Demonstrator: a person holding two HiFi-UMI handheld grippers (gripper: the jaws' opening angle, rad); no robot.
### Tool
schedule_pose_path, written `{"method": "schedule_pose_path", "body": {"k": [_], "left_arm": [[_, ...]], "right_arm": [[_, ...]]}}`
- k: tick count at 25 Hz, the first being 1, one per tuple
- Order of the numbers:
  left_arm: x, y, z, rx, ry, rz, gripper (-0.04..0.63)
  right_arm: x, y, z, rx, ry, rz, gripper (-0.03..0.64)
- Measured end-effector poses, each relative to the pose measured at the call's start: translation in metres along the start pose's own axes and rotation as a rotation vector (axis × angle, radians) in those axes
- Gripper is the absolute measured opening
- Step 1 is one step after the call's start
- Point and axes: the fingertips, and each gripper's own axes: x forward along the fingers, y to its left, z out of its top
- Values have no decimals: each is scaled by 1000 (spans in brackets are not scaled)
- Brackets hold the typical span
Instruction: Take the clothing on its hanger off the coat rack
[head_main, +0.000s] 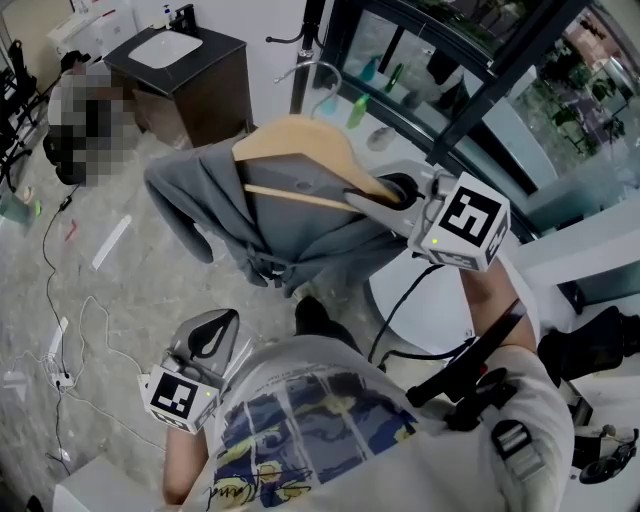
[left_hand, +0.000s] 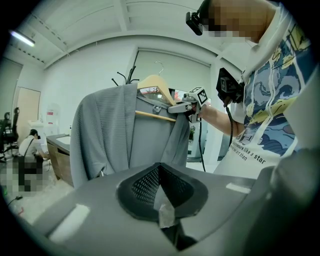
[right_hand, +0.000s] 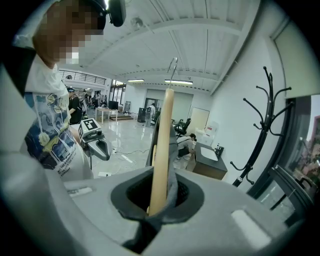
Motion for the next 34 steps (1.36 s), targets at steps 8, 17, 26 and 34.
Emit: {"method": "schedule_pose_path", "body": {"k": [8, 17, 26, 34], "left_arm": [[-2, 0, -3, -6, 4, -5, 2], [6, -1, -1, -7, 9, -17, 2], [7, 1, -5, -6, 12, -23, 2], [6, 0, -4, -12, 16, -20, 2]], "right_arm": [[5, 6, 2, -3, 2, 10, 11], [4, 7, -3, -5, 11, 22, 11], [5, 10, -3, -7, 36, 34, 11], [5, 11, -4, -8, 37, 27, 11]]}}
